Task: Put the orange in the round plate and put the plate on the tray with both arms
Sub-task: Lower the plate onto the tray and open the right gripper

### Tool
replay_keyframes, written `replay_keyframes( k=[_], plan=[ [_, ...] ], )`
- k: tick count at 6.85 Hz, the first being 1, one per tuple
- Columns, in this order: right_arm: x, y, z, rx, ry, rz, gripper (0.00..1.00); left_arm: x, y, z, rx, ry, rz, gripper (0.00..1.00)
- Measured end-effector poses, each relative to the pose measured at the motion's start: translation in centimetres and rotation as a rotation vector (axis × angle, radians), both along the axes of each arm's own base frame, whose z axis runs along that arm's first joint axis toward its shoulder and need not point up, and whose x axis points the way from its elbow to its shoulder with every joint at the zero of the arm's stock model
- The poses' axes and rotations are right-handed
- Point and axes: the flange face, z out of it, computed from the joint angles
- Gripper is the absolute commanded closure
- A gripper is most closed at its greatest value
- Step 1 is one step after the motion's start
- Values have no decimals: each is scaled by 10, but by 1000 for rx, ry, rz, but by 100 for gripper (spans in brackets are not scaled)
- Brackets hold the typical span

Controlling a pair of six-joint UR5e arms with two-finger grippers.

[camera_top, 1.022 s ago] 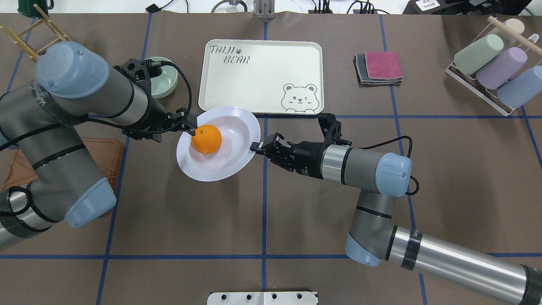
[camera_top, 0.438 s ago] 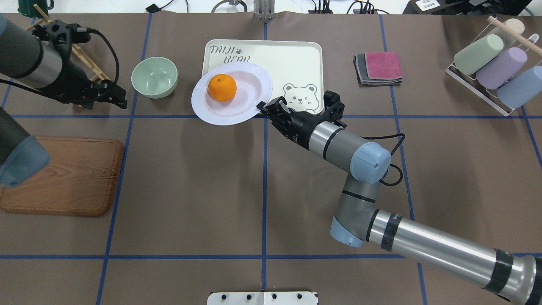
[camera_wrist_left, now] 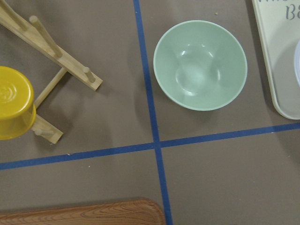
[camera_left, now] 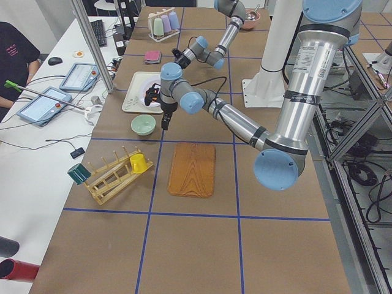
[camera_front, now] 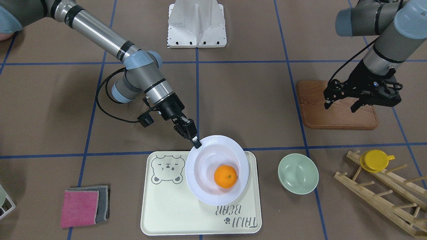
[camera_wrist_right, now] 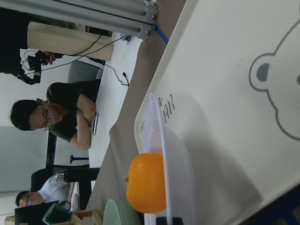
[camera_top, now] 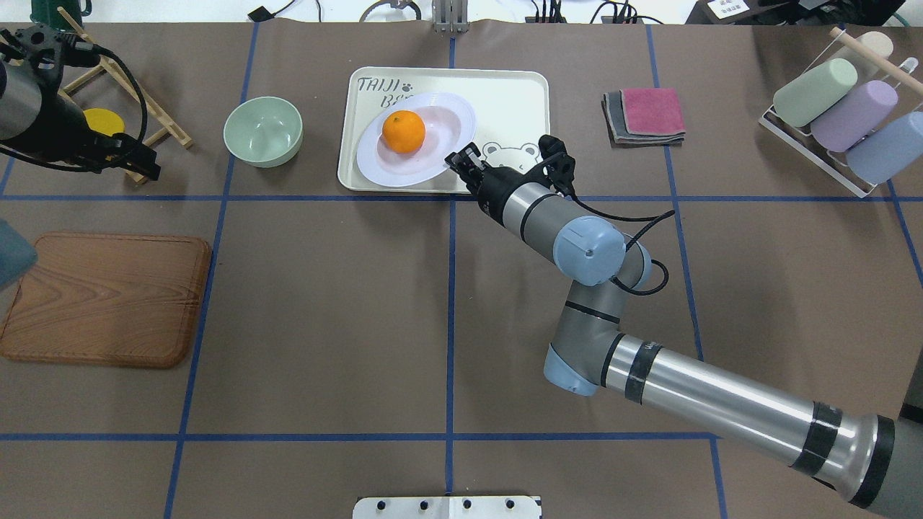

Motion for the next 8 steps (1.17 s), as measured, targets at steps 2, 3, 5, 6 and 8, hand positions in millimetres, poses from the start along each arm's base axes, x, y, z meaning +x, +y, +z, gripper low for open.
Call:
replay_keyframes(
  k=[2,3,5,6,8],
  plan=[
    [0,-12,4,-35,62,22,1,-5,0,5,5,-9,1,12],
    [3,-18,1,-43,75,28,0,-6,1,7,4,-10,1,12],
    [22,-34,-15,-46,144,-25,0,-9,2,10,1,-13,-3,12],
    [45,-40,-24,-27,238,-113,0,-11,1,11,0,-13,-5,13],
    [105,-31,-32,54,570,-356,0,-16,2,15,0,-15,-6,13]
  ],
)
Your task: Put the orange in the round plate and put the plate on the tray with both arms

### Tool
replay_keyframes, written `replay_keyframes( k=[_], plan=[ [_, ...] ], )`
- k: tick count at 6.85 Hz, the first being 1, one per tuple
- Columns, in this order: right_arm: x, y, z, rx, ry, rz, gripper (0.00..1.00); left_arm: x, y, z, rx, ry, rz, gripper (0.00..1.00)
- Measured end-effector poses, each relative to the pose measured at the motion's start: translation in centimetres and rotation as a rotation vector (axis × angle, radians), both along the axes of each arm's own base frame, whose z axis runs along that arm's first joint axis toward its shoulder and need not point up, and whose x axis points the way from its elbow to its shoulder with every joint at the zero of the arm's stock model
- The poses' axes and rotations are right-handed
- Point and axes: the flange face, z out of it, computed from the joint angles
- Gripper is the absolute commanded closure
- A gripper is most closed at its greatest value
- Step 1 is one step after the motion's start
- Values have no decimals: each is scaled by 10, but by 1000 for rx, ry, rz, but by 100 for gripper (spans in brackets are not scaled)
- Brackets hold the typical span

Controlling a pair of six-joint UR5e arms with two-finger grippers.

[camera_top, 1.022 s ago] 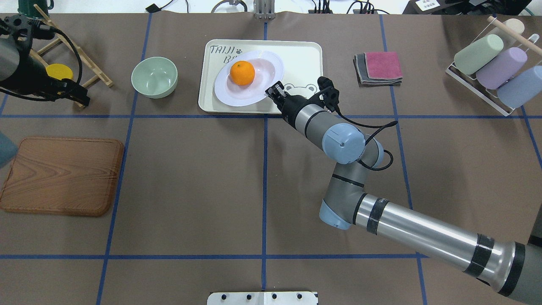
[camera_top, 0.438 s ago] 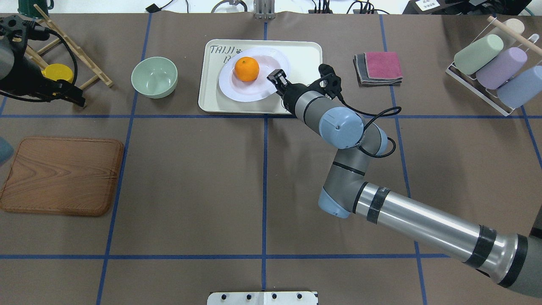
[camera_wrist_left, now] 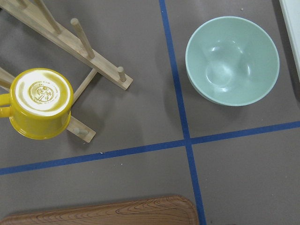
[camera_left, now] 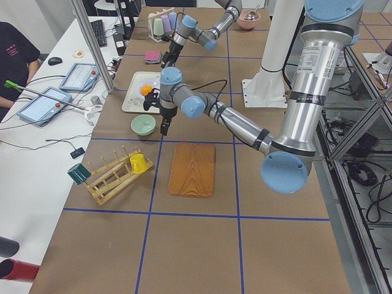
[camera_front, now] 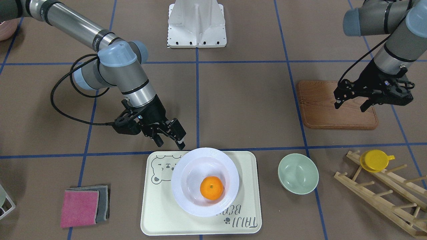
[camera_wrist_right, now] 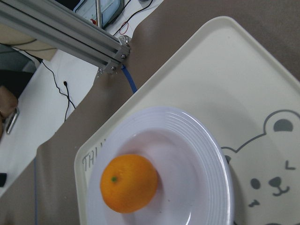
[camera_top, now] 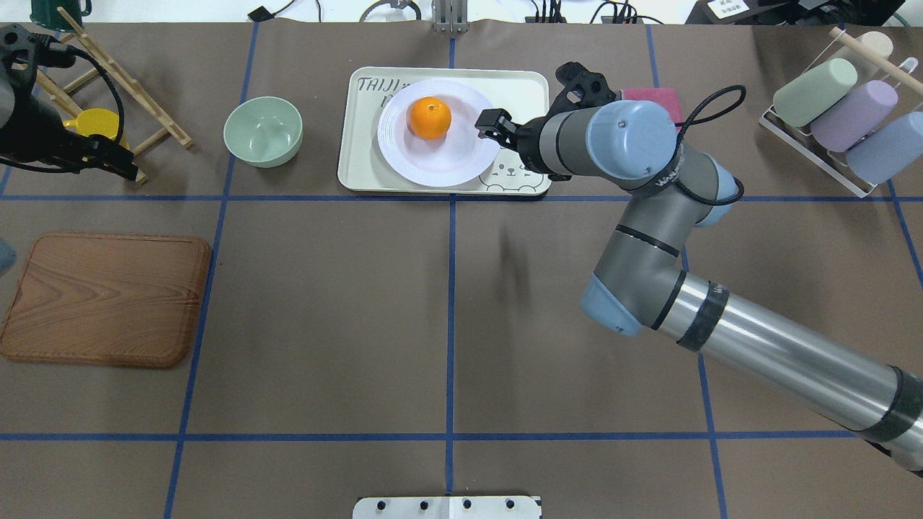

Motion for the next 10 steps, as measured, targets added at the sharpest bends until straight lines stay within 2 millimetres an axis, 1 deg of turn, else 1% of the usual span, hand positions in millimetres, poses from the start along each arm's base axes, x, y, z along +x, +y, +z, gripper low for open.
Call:
replay_keyframes(
  k=[1,2,3,4,5,6,7,8,9,10],
  plan=[
    [30,12,-8,45,176,-127,0,-3,0,3,14,-8,12,13],
    [59,18,-15,65,291,-233,0,-11,-1,11,28,-23,24,13],
    [96,10,-17,66,327,-309,0,-32,-2,28,46,-49,39,13],
    [142,-8,-11,83,329,-363,0,-59,-1,51,68,-82,56,12],
    [197,-30,9,132,341,-420,0,-89,2,79,87,-119,78,10],
    [254,-47,40,172,353,-466,0,-115,6,106,99,-152,101,10],
    [308,-58,74,169,357,-474,0,-135,11,129,101,-176,119,10],
    [352,-59,108,156,367,-471,0,-147,19,149,89,-191,133,7],
    [386,-53,148,158,394,-494,0,-154,30,165,70,-200,142,6],
    [418,-36,199,147,419,-529,0,-158,40,177,48,-184,150,3]
  ],
)
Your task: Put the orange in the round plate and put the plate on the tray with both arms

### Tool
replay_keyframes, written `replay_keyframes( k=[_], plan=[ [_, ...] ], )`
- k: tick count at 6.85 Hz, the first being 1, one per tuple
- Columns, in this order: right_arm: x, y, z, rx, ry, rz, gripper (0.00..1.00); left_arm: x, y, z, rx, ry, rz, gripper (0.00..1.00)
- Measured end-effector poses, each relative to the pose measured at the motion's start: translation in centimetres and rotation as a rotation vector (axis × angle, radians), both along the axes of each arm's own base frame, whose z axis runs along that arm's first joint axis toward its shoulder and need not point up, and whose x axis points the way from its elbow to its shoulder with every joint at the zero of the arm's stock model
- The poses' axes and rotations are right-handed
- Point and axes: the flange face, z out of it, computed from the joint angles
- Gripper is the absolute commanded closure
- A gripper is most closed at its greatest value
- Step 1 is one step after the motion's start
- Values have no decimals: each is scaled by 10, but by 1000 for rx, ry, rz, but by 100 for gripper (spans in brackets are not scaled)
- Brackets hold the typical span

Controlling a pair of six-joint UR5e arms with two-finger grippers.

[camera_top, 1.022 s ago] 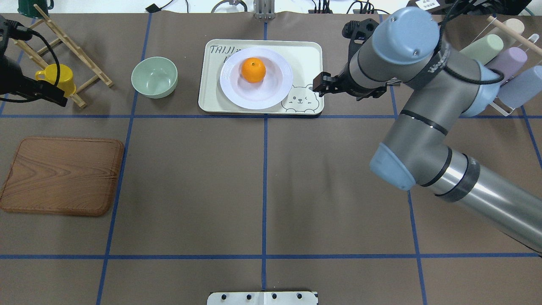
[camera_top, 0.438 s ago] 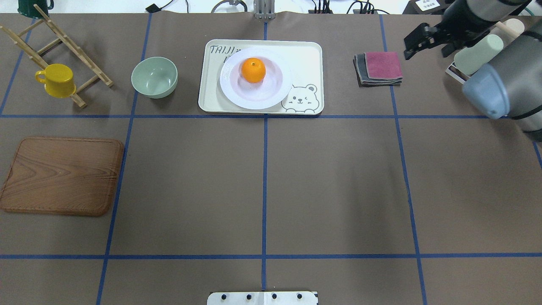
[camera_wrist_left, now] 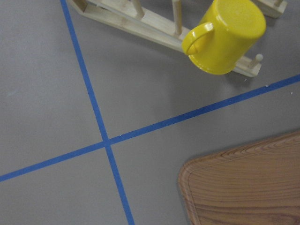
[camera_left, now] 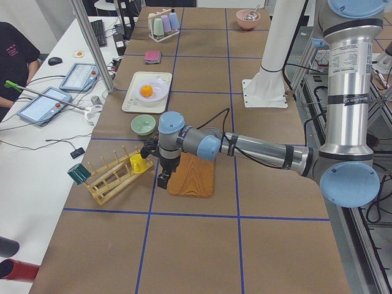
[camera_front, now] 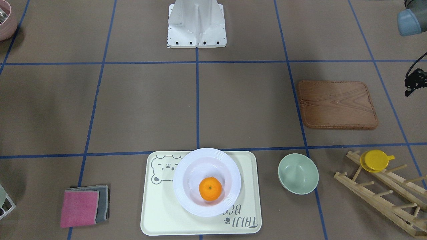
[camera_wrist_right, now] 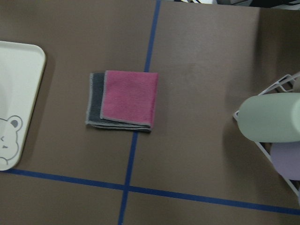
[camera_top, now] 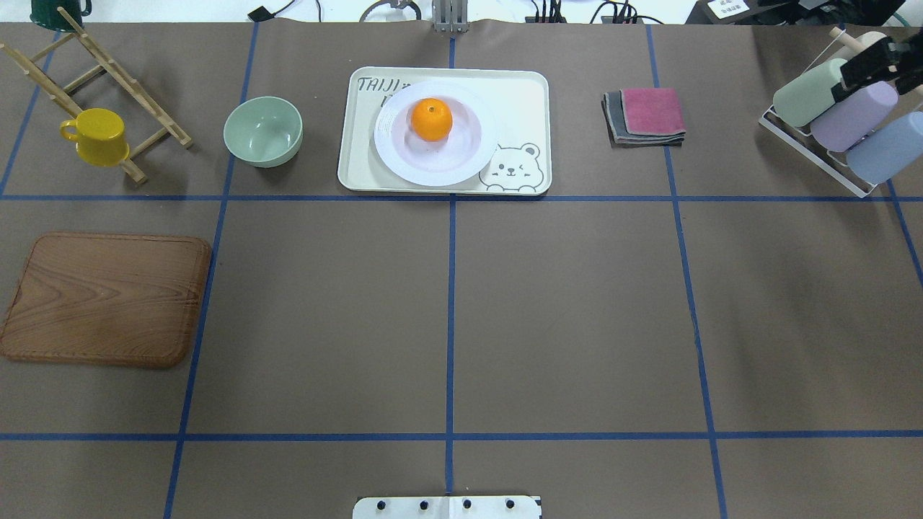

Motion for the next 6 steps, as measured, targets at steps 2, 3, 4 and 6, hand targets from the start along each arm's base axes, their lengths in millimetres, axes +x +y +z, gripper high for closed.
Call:
replay_keyframes(
  k=[2,3,4,6],
  plan=[
    [39,51,88,-62,36,-42,0,-6,14,9,-57,84,9,2],
    [48,70,112,-90,47,-45,0,-8,16,11,-75,101,8,2],
    [55,84,126,-112,51,-42,0,-9,17,14,-88,107,6,2],
    [58,94,136,-131,48,-41,0,-10,17,16,-98,108,-1,2]
  ],
)
